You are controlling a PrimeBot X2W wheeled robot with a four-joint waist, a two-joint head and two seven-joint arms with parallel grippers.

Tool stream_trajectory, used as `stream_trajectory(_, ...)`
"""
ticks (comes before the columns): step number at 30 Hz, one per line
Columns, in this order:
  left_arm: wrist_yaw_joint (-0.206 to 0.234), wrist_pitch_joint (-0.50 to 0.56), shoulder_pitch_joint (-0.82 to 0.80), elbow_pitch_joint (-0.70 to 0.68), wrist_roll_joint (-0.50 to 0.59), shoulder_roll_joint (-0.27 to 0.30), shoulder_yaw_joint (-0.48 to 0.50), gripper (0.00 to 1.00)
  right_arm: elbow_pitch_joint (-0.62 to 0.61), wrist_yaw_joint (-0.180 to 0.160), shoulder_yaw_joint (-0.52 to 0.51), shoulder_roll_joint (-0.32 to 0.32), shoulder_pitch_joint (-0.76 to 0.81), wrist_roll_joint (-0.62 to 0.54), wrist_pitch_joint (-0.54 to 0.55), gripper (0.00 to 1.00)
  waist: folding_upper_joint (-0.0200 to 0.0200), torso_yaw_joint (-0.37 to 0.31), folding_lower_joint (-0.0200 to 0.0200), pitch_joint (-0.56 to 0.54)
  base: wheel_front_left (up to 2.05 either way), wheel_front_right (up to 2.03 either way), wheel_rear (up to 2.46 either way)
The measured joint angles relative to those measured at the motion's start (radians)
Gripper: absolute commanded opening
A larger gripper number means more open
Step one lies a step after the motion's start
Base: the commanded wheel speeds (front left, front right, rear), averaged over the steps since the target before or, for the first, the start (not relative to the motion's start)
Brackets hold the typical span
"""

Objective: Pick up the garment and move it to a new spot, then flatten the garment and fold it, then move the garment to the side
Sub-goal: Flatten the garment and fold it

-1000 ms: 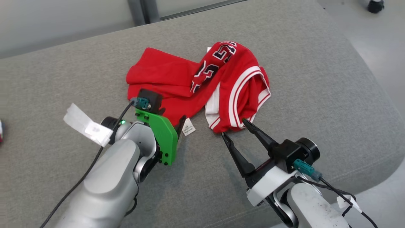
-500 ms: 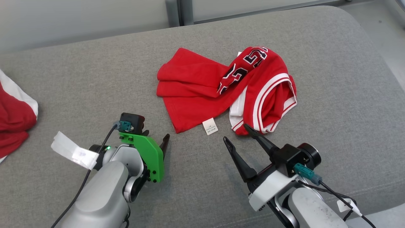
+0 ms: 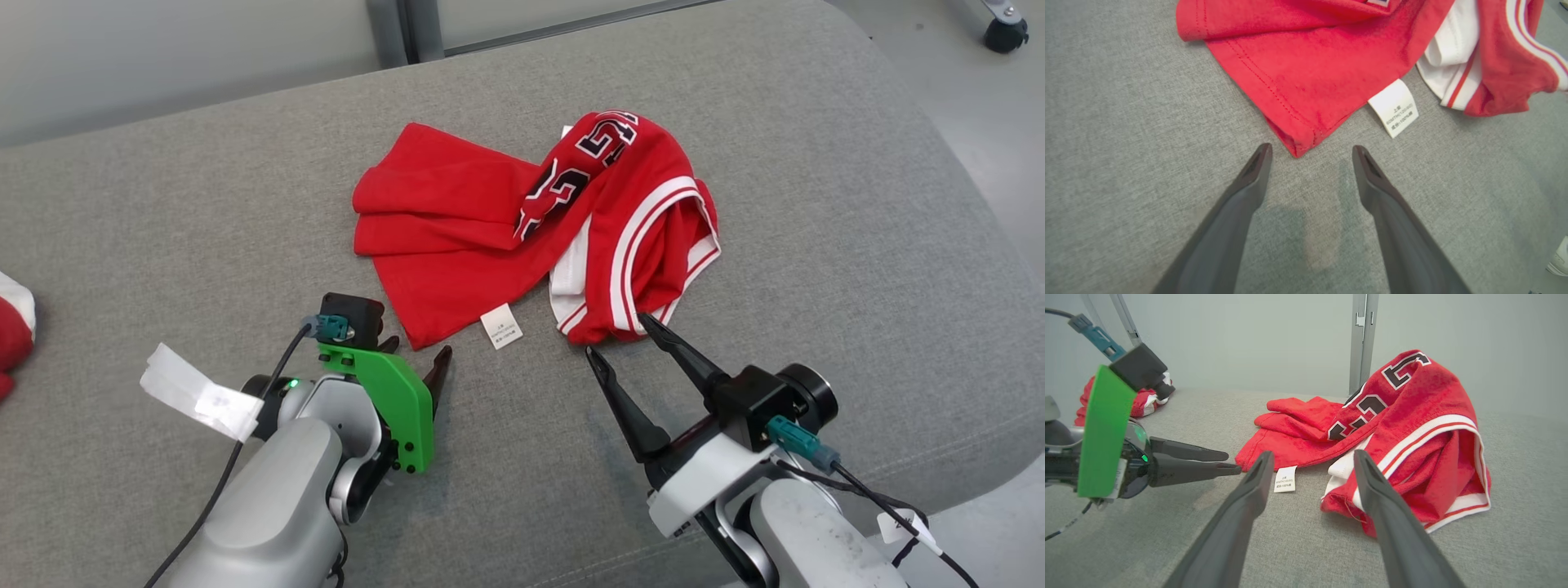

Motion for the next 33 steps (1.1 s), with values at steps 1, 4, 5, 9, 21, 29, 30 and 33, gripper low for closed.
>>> stream_trajectory(1, 0.000, 0.000, 0.000, 0.001, 0.000, 0.000, 0.000, 1.00, -0.002, 0.000, -0.002, 0.000, 0.000, 0.000, 0.000, 1.00, 0.0000, -0.005, 0.0000, 0.002, 0.00, 0.00, 0.00)
stream_trajectory(4, 0.009, 0.000, 0.000, 0.006, 0.001, 0.003, 0.002, 1.00, -0.003, 0.000, -0.002, 0.000, -0.001, 0.000, 0.000, 1.00, 0.0000, -0.020, 0.0000, 0.010, 0.00, 0.00, 0.00)
stream_trajectory(5, 0.009, 0.000, 0.000, 0.008, 0.002, 0.006, 0.002, 1.00, -0.004, 0.000, -0.002, 0.000, -0.001, 0.000, 0.000, 1.00, 0.0000, -0.026, 0.0000, 0.012, 0.00, 0.00, 0.00)
stream_trajectory(9, 0.009, 0.000, 0.000, 0.011, 0.002, 0.011, 0.006, 1.00, -0.004, 0.000, -0.005, 0.000, -0.001, 0.000, 0.000, 1.00, 0.0000, -0.047, 0.0000, 0.021, 0.00, 0.00, 0.00)
stream_trajectory(21, 0.009, -0.021, -0.010, 0.015, 0.003, 0.013, 0.012, 0.00, -0.012, -0.001, -0.030, 0.001, -0.001, 0.000, 0.000, 1.00, 0.0000, -0.075, 0.0000, 0.040, 0.00, 0.00, 0.00)
stream_trajectory(29, 0.004, -0.027, -0.020, 0.022, 0.000, 0.013, 0.020, 0.00, -0.013, -0.001, -0.039, 0.001, -0.001, 0.000, 0.000, 1.00, 0.0000, -0.072, 0.0000, 0.039, 0.00, 0.00, 0.00)
stream_trajectory(30, -0.001, -0.028, -0.022, 0.022, -0.003, 0.012, 0.020, 0.00, -0.013, -0.004, -0.043, 0.002, -0.001, 0.000, 0.000, 1.00, 0.0000, -0.070, 0.0000, 0.038, 0.00, 0.00, 0.00)
stream_trajectory(33, -0.004, -0.044, -0.022, 0.015, -0.016, 0.010, 0.033, 0.00, -0.013, -0.004, -0.050, 0.001, 0.000, 0.000, 0.000, 1.00, 0.0000, -0.062, 0.0000, 0.033, 0.00, 0.00, 0.00)
